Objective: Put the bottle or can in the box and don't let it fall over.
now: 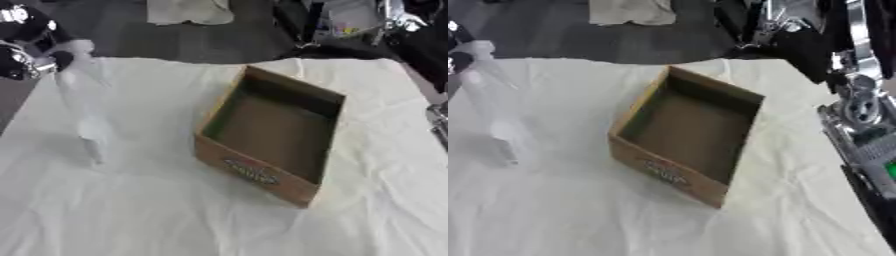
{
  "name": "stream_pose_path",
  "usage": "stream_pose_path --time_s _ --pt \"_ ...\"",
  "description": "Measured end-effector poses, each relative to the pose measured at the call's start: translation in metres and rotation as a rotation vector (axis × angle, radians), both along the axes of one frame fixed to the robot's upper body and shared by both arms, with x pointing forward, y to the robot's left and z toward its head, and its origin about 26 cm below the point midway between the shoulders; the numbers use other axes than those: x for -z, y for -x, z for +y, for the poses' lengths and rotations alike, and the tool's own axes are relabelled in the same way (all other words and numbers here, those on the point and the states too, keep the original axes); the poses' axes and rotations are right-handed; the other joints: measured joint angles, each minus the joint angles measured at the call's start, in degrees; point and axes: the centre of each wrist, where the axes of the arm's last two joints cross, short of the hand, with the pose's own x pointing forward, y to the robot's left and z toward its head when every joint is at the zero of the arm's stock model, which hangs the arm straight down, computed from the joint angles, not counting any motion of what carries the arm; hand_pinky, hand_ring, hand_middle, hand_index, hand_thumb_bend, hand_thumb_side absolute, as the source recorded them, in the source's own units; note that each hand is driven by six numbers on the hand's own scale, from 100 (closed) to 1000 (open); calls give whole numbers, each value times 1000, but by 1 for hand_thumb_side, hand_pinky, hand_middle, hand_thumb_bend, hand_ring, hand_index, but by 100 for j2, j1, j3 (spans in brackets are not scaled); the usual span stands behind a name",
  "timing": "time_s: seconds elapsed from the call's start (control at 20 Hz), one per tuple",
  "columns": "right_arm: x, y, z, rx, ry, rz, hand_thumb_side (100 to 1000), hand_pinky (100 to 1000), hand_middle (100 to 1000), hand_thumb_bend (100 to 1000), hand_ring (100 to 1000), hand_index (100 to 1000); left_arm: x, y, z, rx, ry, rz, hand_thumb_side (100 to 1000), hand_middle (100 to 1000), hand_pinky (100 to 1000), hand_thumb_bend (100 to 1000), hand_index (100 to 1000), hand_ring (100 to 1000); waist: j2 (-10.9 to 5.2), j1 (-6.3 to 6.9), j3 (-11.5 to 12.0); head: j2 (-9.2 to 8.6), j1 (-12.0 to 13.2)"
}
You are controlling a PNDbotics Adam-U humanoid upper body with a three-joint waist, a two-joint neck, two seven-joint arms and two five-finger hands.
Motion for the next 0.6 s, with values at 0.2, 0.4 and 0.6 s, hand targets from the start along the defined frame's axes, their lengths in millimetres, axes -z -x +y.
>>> stream_pose_path --time_s 0.2,0.4,0.6 --pt "0 0 0 -1 -1 0 382 906 730 100 755 751 0 0 0 0 1 1 475 594 726 135 700 547 0 -1 -6 0 12" --pt "1 0 1 -2 -4 1 385 906 729 100 756 751 0 0 0 1 6 0 469 578 711 125 684 531 0 -2 -6 0 13" --pt "1 0 1 -3 -6 1 389 907 729 100 756 752 1 -1 -1 4 12 2 455 567 701 129 673 522 0 -10 -7 -1 13"
